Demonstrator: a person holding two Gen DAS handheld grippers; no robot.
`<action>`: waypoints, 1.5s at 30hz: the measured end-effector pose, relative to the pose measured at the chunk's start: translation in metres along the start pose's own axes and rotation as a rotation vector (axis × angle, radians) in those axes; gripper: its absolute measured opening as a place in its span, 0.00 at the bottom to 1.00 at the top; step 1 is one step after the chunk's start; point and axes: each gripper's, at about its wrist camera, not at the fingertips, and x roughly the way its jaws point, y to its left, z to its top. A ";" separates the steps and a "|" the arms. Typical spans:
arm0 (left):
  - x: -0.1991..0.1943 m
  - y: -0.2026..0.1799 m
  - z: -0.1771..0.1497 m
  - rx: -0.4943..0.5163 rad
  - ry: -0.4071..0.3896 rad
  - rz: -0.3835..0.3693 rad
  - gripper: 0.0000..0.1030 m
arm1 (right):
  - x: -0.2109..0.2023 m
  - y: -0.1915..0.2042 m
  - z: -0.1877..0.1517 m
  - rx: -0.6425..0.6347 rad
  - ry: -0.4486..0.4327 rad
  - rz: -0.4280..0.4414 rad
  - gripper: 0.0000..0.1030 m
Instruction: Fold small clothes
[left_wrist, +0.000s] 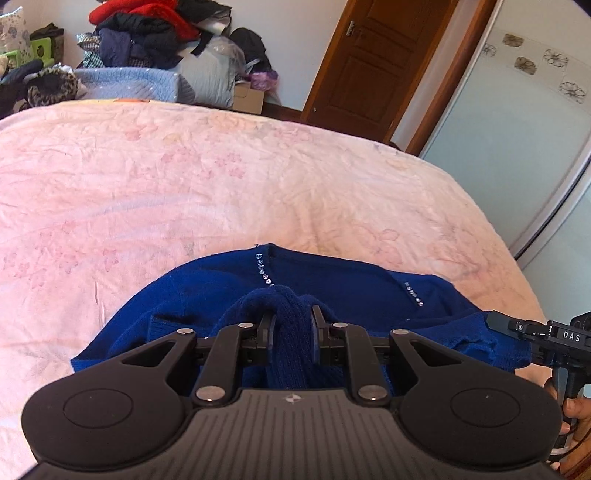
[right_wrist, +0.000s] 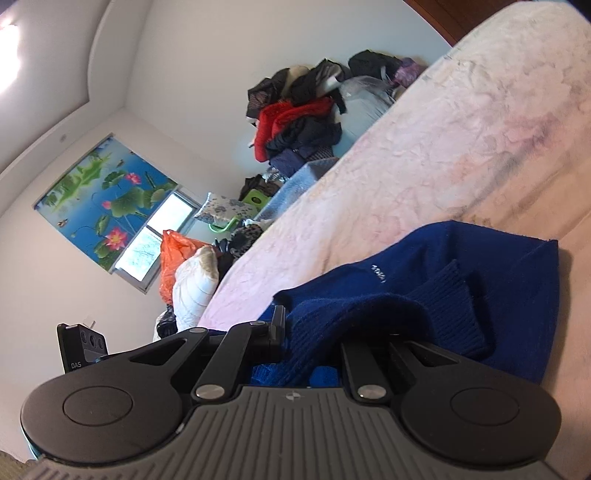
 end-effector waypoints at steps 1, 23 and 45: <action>0.005 0.002 0.000 -0.009 0.009 0.000 0.17 | 0.005 -0.004 0.001 0.008 0.005 -0.008 0.14; -0.016 0.085 0.008 -0.430 -0.046 -0.053 0.61 | 0.037 -0.034 0.022 0.118 -0.076 -0.133 0.63; -0.072 0.037 -0.113 0.226 -0.007 0.254 0.60 | 0.225 0.068 -0.009 0.063 0.295 0.034 0.86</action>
